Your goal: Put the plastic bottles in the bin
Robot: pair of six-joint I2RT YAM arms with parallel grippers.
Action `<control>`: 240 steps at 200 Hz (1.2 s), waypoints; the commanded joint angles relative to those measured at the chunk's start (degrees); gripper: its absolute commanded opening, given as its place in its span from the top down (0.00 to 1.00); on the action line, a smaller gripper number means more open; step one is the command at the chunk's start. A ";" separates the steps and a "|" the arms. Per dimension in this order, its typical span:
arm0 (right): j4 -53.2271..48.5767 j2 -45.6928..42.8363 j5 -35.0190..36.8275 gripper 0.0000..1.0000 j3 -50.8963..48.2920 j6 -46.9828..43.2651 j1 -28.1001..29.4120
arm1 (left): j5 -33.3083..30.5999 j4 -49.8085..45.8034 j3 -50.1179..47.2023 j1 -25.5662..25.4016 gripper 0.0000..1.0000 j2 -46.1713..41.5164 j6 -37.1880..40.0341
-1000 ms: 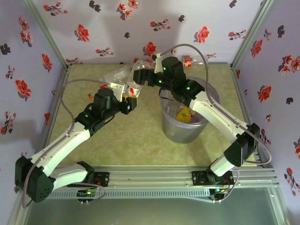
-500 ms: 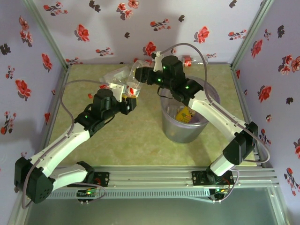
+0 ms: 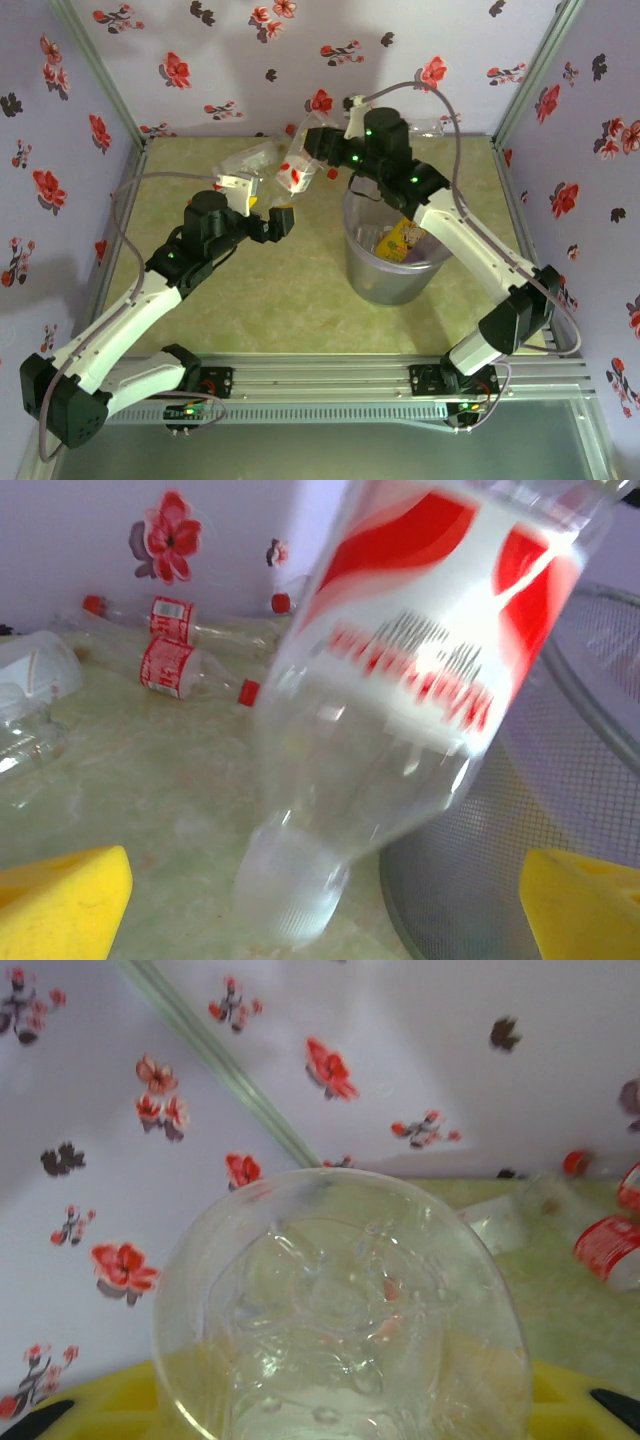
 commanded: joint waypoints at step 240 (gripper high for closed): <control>-20.43 -30.93 3.53 0.62 -27.44 7.44 -17.62 | -2.14 -7.37 19.75 26.64 0.00 35.43 20.06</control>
